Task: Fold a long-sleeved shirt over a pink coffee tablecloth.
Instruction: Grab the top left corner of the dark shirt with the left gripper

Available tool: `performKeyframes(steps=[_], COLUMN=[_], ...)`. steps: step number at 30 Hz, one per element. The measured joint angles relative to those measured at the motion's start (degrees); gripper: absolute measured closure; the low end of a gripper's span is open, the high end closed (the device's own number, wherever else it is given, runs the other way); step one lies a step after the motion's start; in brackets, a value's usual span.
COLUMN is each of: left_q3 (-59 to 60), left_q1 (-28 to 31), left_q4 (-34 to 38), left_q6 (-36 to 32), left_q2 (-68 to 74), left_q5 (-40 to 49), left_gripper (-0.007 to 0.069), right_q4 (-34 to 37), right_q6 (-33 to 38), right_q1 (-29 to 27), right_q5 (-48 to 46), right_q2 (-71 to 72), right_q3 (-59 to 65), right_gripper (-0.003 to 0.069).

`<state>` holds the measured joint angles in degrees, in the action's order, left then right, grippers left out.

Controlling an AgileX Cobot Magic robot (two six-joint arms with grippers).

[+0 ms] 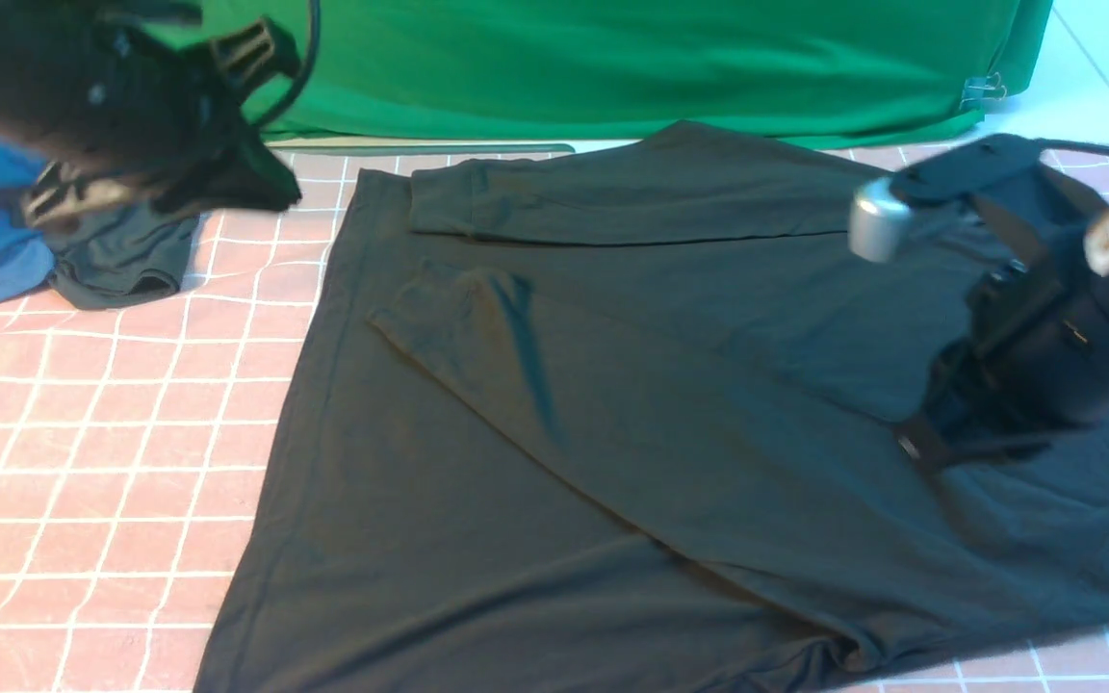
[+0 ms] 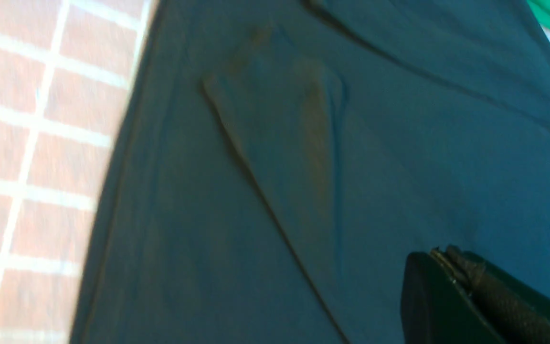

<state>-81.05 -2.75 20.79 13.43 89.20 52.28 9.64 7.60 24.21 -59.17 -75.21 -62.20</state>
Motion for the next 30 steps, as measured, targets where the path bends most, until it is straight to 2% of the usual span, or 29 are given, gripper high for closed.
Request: performKeyframes(steps=[5, 7, 10, 13, 18, 21, 24, 30], left_q3=[-8.73, -13.27, -19.98, -26.94, -33.29, -34.29, -34.53, -34.60], left_q1=[-0.34, -0.80, -1.70, -3.05, -4.63, -5.04, -5.16, -5.16], left_q4=[-3.00, -4.81, -7.78, -12.10, -13.59, -14.15, -16.05, -16.66], left_q6=[-0.59, -0.59, -0.59, -0.59, -2.11, -2.68, -3.15, -3.32], left_q2=[12.39, 17.51, 24.91, 32.36, 39.08, 41.63, 43.70, 46.12], left_q5=[-1.36, -1.74, -2.06, -3.83, -9.05, -12.06, -14.43, -18.28], left_gripper=[0.0604, 0.0577, 0.0507, 0.0386, 0.0238, 0.0186, 0.0160, 0.0159], right_q4=[-0.12, -0.07, -0.01, 0.23, 0.87, 0.94, 1.00, 1.00], right_q6=[-0.79, -1.44, -3.06, -3.60, -4.84, -4.89, -5.02, -5.32], right_q1=[0.16, 0.16, 0.16, 0.16, 0.16, 0.16, 0.16, 0.16], right_q5=[0.60, 0.74, 1.31, 1.72, 1.78, 1.85, 1.90, 2.02], right_q2=[7.39, 9.48, 11.80, 12.95, 13.06, 13.06, 13.07, 13.07], right_q3=[3.11, 3.40, 3.63, 3.62, 3.69, 3.69, 3.69, 3.69], right_gripper=[0.0620, 0.0620, 0.0620, 0.0620, 0.0620, 0.0620, 0.0620, 0.0620])
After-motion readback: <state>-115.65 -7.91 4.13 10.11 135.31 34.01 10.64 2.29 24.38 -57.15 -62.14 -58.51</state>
